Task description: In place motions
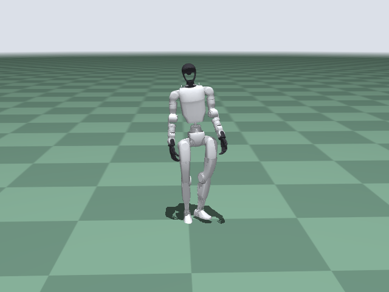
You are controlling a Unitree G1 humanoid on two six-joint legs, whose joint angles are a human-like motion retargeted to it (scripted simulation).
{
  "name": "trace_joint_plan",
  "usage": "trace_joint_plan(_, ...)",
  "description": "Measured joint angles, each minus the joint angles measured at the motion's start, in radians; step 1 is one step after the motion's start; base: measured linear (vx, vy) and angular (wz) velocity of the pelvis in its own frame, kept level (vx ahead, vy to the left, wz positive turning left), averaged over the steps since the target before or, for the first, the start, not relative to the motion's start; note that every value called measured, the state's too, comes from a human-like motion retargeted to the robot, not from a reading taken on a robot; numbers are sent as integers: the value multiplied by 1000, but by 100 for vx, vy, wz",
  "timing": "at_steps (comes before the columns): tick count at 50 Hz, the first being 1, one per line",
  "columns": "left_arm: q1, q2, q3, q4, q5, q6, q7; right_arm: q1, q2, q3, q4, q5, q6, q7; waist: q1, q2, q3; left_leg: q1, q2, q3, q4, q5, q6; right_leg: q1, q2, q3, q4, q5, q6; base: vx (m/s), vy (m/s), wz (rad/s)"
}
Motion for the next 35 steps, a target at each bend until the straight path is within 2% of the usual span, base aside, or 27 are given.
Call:
trace_joint_plan(4,68,-16,-1,98,12,-8,85,-68,59,59,-75,31,-13,56,63,-18,-2,-7,8,12,11,4,-14,8,-1,19,-75,45,18,-3,-23,-13)
trace_joint_plan(8,70,-10,-7,181,-37,9,153,-122,97,120,-158,23,-59,102,57,-45,46,-1,16,12,16,14,-29,5,3,28,-69,44,0,-20,-21,18)
trace_joint_plan(13,36,-14,-4,236,-43,23,110,-120,79,161,-122,-75,-90,31,28,-48,62,-3,39,-1,11,36,-44,6,10,-3,-59,31,-8,-12,-14,43)
trace_joint_plan(18,28,-1,-19,224,15,7,29,-50,22,133,33,-158,-50,-12,52,-47,56,-5,58,-2,11,44,-65,10,22,-19,-70,31,-22,-3,-12,10)
trace_joint_plan(25,104,62,-4,214,146,-16,107,9,-46,72,256,-102,29,-93,56,-40,70,-17,91,9,106,17,-97,21,33,-14,-63,21,-47,-7,-9,-12)
trace_joint_plan(27,165,68,33,224,168,-20,190,-3,-43,67,285,-6,31,-123,99,-58,84,-59,112,53,260,67,-91,19,13,18,-48,20,-56,-6,-4,-90)
trace_joint_plan(30,207,63,97,257,147,-42,295,-76,2,70,274,181,44,-124,156,-99,125,-259,226,49,704,213,-61,13,-33,46,-39,27,-47,-22,-10,-54)
trace_joint_plan(32,250,53,145,291,99,-77,343,-186,67,75,215,326,34,-99,224,-109,171,-517,193,-141,1052,290,-26,16,-43,61,-51,51,-45,-23,-15,-44)
trace_joint_plan(35,326,40,192,360,70,-66,270,-399,174,59,102,361,81,-74,338,-141,196,-834,271,-112,1477,169,-46,-9,-52,98,-62,76,-70,-21,-10,-93)
